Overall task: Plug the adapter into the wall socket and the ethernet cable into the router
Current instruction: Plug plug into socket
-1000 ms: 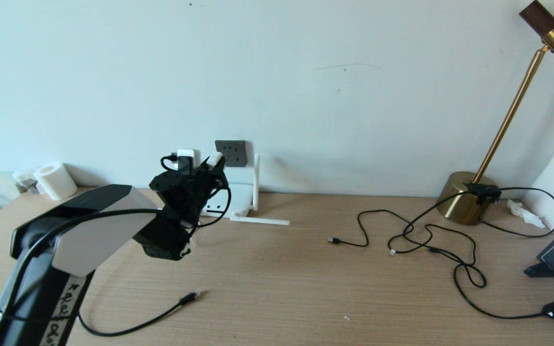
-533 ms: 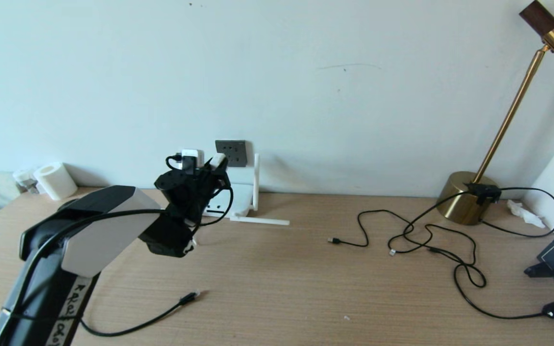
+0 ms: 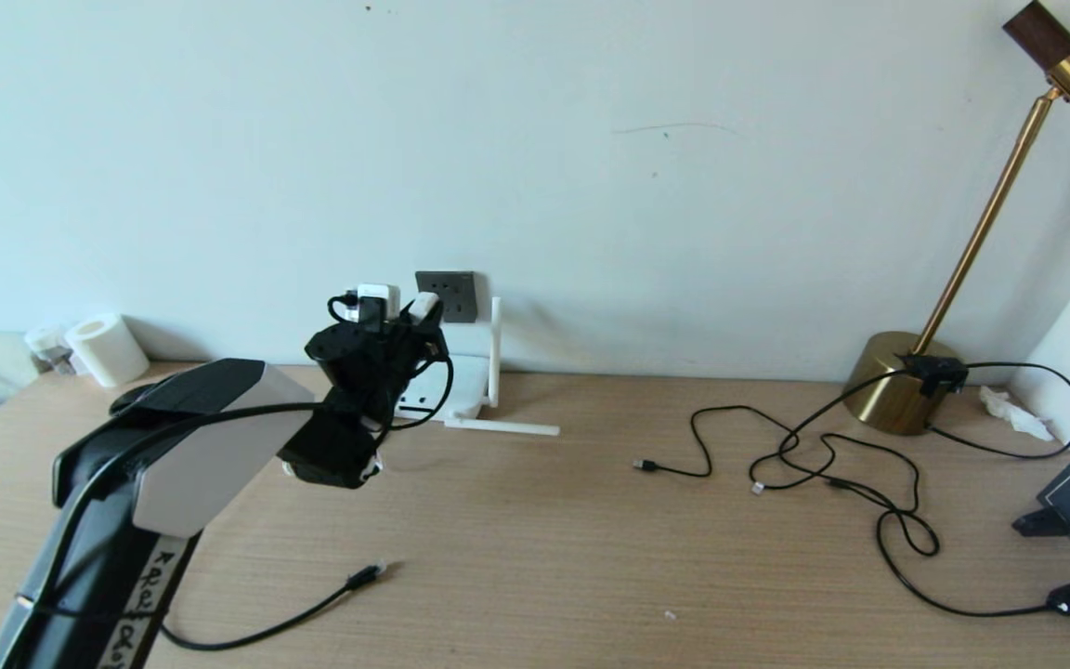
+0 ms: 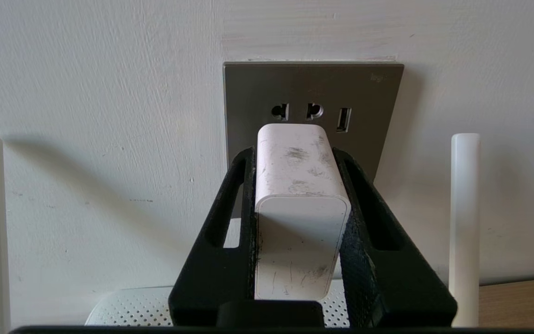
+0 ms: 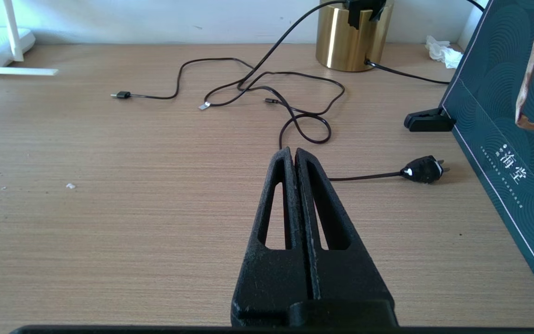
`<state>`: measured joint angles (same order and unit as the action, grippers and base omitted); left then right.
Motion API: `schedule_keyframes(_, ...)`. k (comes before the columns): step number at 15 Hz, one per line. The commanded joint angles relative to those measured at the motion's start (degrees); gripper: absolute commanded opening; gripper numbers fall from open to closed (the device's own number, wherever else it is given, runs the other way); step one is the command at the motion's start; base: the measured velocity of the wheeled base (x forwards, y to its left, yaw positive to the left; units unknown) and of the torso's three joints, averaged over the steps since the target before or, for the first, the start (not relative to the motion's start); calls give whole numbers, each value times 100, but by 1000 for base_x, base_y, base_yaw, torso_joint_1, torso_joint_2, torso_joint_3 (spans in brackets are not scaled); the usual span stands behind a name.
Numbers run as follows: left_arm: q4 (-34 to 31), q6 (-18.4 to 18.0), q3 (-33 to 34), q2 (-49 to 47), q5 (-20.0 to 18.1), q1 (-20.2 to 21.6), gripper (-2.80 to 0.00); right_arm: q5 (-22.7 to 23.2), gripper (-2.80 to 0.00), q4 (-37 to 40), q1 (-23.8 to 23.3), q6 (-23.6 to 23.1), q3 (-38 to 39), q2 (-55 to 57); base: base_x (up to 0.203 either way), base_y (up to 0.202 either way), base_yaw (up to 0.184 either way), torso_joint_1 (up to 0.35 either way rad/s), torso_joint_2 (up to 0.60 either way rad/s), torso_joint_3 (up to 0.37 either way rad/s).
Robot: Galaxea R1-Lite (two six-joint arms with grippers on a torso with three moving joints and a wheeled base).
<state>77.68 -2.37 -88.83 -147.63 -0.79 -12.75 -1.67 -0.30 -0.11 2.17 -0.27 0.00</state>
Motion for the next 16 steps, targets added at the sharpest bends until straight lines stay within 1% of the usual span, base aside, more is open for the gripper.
schedule_keyframes(1, 20, -1, -139, -70, 0, 1, -280, 0, -280, -5, 2, 2, 0, 9, 0, 0, 0, 0, 0, 0)
schedule_keyframes(8, -269, -1, -643, -248, 0, 1, -280, 0, -280, -5, -2, 2, 0, 1, 0, 0, 0, 0, 0, 0)
schedule_keyframes(16, -271, -10, -662, -249, 0, -25, -280, 0, -280, -5, 2, 2, 0, 0, 0, 0, 0, 0, 0, 0)
